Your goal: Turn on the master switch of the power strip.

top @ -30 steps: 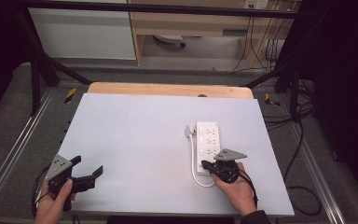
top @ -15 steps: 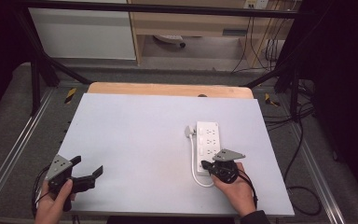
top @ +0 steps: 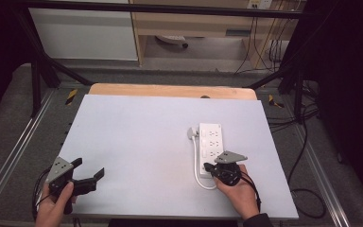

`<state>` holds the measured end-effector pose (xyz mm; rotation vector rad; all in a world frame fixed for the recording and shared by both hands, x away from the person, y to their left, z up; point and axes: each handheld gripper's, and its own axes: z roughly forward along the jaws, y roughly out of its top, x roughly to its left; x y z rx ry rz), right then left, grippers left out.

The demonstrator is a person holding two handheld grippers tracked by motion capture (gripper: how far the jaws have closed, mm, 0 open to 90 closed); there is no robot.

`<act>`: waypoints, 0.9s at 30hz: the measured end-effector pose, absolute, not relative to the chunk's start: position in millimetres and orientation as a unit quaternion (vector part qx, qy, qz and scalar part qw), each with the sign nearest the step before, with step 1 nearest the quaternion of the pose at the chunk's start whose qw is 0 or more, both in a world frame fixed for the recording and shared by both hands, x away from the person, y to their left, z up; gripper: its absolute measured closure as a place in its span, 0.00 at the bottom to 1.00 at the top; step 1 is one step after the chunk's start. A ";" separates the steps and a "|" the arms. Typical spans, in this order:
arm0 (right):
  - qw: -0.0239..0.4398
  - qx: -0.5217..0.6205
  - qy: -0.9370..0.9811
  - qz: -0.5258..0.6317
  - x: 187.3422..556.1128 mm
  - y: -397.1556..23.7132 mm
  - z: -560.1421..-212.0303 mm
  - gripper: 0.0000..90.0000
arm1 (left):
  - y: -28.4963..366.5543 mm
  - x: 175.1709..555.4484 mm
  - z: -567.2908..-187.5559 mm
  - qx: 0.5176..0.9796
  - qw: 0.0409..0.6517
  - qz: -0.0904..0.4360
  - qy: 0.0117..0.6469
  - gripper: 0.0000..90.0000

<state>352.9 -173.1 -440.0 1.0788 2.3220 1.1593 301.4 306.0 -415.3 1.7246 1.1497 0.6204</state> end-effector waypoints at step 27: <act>0.158 0.380 0.812 0.414 354.3 -175.5 -440.5 1.00 | 306.5 301.7 -415.2 0.702 0.472 0.254 0.469 0.07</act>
